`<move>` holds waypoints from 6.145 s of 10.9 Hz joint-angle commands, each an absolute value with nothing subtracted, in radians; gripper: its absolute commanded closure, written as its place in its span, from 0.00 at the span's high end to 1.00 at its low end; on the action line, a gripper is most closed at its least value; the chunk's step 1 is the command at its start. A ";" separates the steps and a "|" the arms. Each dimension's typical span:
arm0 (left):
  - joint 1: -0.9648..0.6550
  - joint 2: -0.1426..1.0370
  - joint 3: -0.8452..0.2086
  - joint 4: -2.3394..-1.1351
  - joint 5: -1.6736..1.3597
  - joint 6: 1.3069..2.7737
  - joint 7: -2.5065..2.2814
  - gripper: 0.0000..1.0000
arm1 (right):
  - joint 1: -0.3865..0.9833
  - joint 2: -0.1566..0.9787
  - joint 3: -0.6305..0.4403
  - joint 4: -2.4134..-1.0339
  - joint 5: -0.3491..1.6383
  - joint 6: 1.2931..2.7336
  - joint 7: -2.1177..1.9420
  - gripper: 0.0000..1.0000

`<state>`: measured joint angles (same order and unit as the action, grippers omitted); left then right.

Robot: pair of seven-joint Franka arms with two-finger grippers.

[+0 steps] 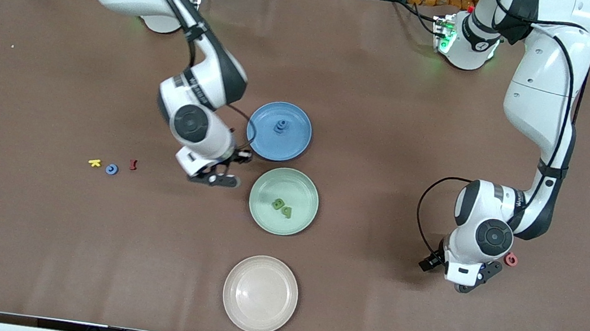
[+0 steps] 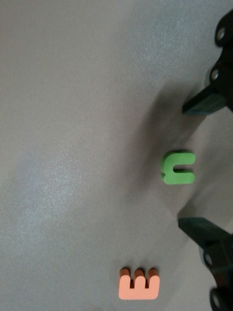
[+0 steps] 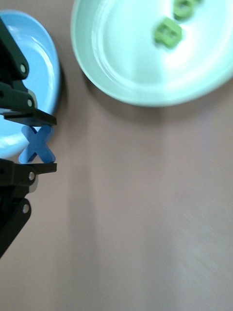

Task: Sort letters by color into matching plates
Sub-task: 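Place the x on the blue plate while the left gripper grasps the green n, then carry the green n to the green plate and release it with the left gripper, then grasp the blue c with the right gripper while the left gripper reaches the green N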

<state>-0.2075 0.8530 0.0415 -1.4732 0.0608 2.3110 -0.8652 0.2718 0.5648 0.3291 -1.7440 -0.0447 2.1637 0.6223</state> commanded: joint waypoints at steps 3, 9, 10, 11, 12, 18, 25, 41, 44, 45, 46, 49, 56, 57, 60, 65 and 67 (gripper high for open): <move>-0.204 0.862 0.038 -1.465 0.058 2.301 -0.848 0.00 | 0.368 0.537 0.428 -1.851 -0.101 2.204 0.920 0.00; -0.204 0.845 0.038 -1.457 0.052 2.301 -0.850 0.00 | 0.411 0.557 0.457 -1.948 -0.169 2.341 1.052 0.00; -0.207 0.838 0.032 -1.456 0.052 2.302 -0.854 0.00 | 0.413 0.560 0.457 -1.947 -0.170 2.342 1.054 0.00; -0.219 0.835 0.028 -1.454 0.051 2.301 -0.859 0.00 | 0.413 0.561 0.457 -1.947 -0.170 2.355 1.054 0.00; -0.219 0.830 0.012 -1.451 0.051 2.301 -0.864 0.00 | 0.413 0.571 0.457 -1.947 -0.170 2.368 1.054 0.00; -0.225 0.782 -0.157 -1.450 0.052 2.301 -0.958 0.00 | 0.410 0.581 0.457 -1.948 -0.172 2.381 1.052 0.09; -0.515 0.808 -0.212 -1.391 0.052 2.453 -1.068 0.00 | 0.390 0.574 0.456 -1.936 -0.172 2.347 1.048 0.83; -0.099 0.792 -0.068 -1.419 0.160 2.175 -0.597 1.00 | 0.097 0.413 0.201 -1.882 -0.158 2.146 0.239 0.82; -0.022 0.782 -0.067 -1.500 0.163 2.174 -0.464 1.00 | 0.017 0.420 0.147 -1.882 -0.158 2.170 -0.042 0.82; 0.006 0.775 -0.067 -1.535 0.164 2.174 -0.413 1.00 | -0.010 0.425 0.146 -1.887 -0.158 2.192 -0.122 0.82; 0.021 0.775 -0.066 -1.543 0.182 2.174 -0.391 1.00 | -0.029 0.437 0.146 -1.888 -0.166 2.210 -0.224 0.82; 0.095 0.738 -0.069 -1.581 0.196 2.174 -0.315 1.00 | -0.064 0.468 0.117 -1.907 -0.164 2.275 -0.473 0.82; 0.144 0.745 -0.071 -1.600 0.196 2.200 -0.247 1.00 | -0.109 0.477 0.089 -2.023 -0.167 2.430 -0.738 0.75; 0.140 0.765 -0.071 -1.600 0.205 2.226 -0.250 1.00 | -0.109 0.480 0.083 -2.048 -0.169 2.469 -0.744 0.75; 0.126 0.793 -0.072 -1.589 0.209 2.293 -0.285 1.00 | -0.107 0.482 0.064 -2.092 -0.170 2.557 -0.795 0.73; 0.063 0.810 -0.075 -1.568 0.193 2.347 -0.399 1.00 | -0.103 0.502 0.061 -2.091 -0.172 2.589 -0.795 0.65; 0.063 0.811 -0.075 -1.562 0.196 2.359 -0.391 1.00 | -0.101 0.509 0.061 -2.091 -0.172 2.606 -0.795 0.63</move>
